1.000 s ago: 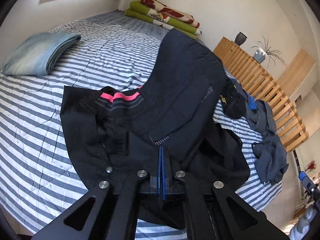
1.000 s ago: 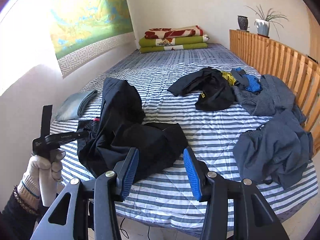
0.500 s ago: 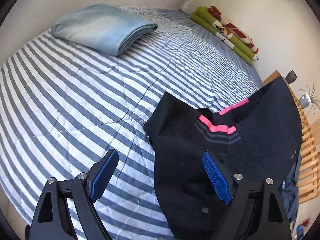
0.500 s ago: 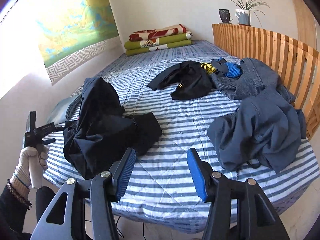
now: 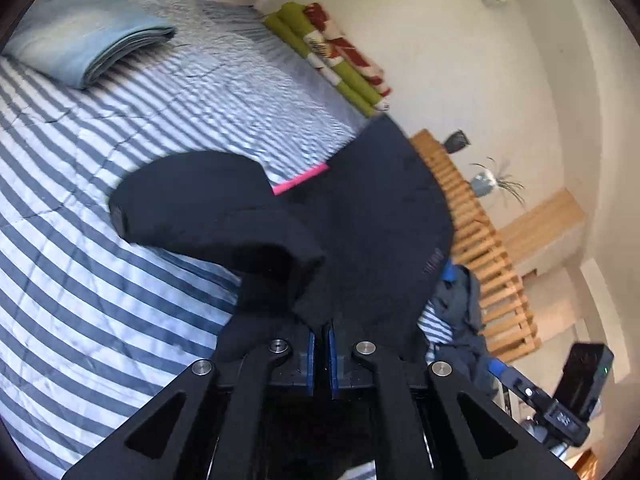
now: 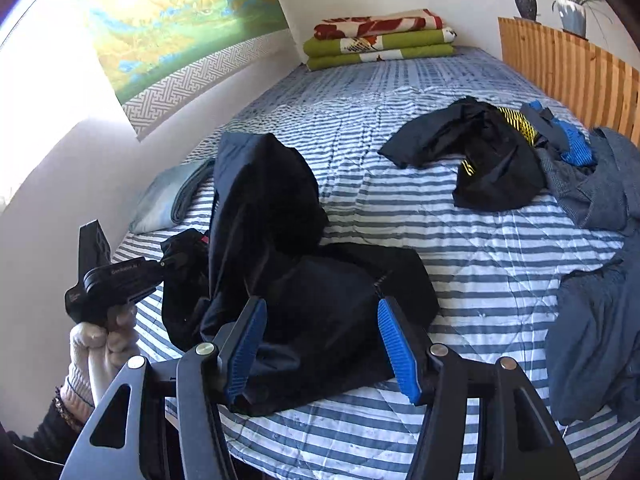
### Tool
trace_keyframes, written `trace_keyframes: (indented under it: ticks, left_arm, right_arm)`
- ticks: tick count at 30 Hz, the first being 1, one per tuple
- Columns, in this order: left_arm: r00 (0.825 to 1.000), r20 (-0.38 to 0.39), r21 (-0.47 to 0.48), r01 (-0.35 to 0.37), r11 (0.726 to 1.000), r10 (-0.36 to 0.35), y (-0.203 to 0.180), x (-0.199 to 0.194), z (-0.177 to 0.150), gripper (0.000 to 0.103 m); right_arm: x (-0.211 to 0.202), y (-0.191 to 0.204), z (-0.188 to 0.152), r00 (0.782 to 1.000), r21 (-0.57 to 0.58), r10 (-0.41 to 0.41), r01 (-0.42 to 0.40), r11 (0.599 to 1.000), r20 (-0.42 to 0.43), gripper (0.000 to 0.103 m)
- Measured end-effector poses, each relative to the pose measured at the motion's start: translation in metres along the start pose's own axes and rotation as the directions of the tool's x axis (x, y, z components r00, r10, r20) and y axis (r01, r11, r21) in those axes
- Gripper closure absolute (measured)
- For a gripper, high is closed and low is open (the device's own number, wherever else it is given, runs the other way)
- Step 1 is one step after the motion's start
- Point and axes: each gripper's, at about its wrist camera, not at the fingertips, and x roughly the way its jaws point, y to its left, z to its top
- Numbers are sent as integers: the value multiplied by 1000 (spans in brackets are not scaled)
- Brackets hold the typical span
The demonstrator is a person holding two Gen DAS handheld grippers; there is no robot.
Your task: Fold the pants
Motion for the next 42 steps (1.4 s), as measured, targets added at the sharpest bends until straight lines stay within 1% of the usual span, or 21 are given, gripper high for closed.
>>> trace_keyframes:
  ticks: [2, 4, 6, 9, 12, 13, 14, 15, 16, 19, 21, 24, 25, 27, 30, 31, 32, 33, 38, 40, 42]
  left_arm:
    - [999, -43, 36, 21, 999, -19, -28, 6, -26, 100]
    - [994, -104, 98, 53, 994, -43, -52, 17, -51, 100]
    - [990, -140, 197, 38, 980, -10, -77, 26, -76, 100]
    - [985, -167, 219, 65, 974, -28, -98, 38, -101, 100]
    - [985, -171, 273, 72, 959, -26, -117, 45, -122, 99]
    - [984, -175, 294, 69, 953, -18, -120, 47, -127, 94]
    - [982, -187, 311, 72, 948, -13, -125, 46, -133, 81]
    - [979, -203, 325, 88, 942, -22, -130, 42, -138, 73]
    - [976, -214, 338, 103, 936, -31, -133, 35, -141, 61]
    - [977, -210, 383, 109, 917, -29, -136, 2, -144, 48]
    - [984, -177, 405, 74, 911, -1, -129, -25, -142, 48]
    - [992, -113, 384, -10, 923, 58, -106, -58, -129, 48]
    - [993, -85, 379, -45, 924, 84, -102, -70, -131, 48]
    - [990, -40, 351, -113, 930, 135, -88, -80, -114, 48]
    - [988, 6, 273, -148, 950, 153, -60, -95, -89, 48]
    - [986, 24, 261, -166, 951, 165, -50, -96, -78, 48]
    - [982, 40, 253, -188, 949, 183, -44, -98, -73, 48]
    - [980, 50, 246, -201, 948, 194, -39, -102, -67, 48]
    - [973, 51, 221, -231, 948, 225, -8, -89, -44, 48]
    - [972, 44, 233, -235, 944, 231, -7, -79, -32, 48]
    - [972, 34, 261, -233, 937, 232, -11, -67, -19, 48]
  right_arm:
    - [3, 7, -8, 1000, -24, 11, -11, 1000, 10, 49]
    - [10, 11, -15, 999, 1, 23, -23, 1000, -43, 49]
    - [9, 14, -21, 995, 10, 80, -80, 997, -53, 49]
    - [0, 17, -27, 997, 20, 82, -82, 996, -13, 48]
    - [-9, 16, -28, 991, 49, 137, -137, 989, 2, 44]
    - [-11, 15, -26, 988, 45, 152, -152, 987, 3, 42]
    - [-11, 16, -24, 987, 36, 160, -160, 986, -1, 38]
    - [-10, 16, -21, 987, 29, 160, -160, 987, -5, 38]
    - [-8, 16, -18, 988, 25, 156, -155, 988, -10, 38]
    - [7, 21, -10, 982, 3, 182, -182, 983, -47, 38]
    - [18, 28, -8, 987, -19, 146, -148, 989, -59, 38]
    - [36, 38, -5, 993, -51, 101, -104, 993, -66, 38]
    - [43, 41, -4, 993, -53, 96, -100, 994, -67, 37]
    - [60, 48, -1, 993, -62, 92, -97, 993, -80, 37]
    - [85, 59, 2, 993, -85, 52, -61, 994, -103, 37]
    - [93, 60, 2, 992, -91, 45, -56, 994, -116, 41]
    - [98, 60, 2, 991, -91, 45, -57, 994, -127, 65]
    - [101, 58, 3, 989, -87, 46, -59, 994, -141, 97]
    - [80, 30, 9, 990, -40, 59, -64, 997, -125, 100]
    - [62, 12, 14, 991, 0, 78, -78, 997, -108, 100]
    - [41, -10, 20, 996, 27, 60, -58, 998, -68, 100]
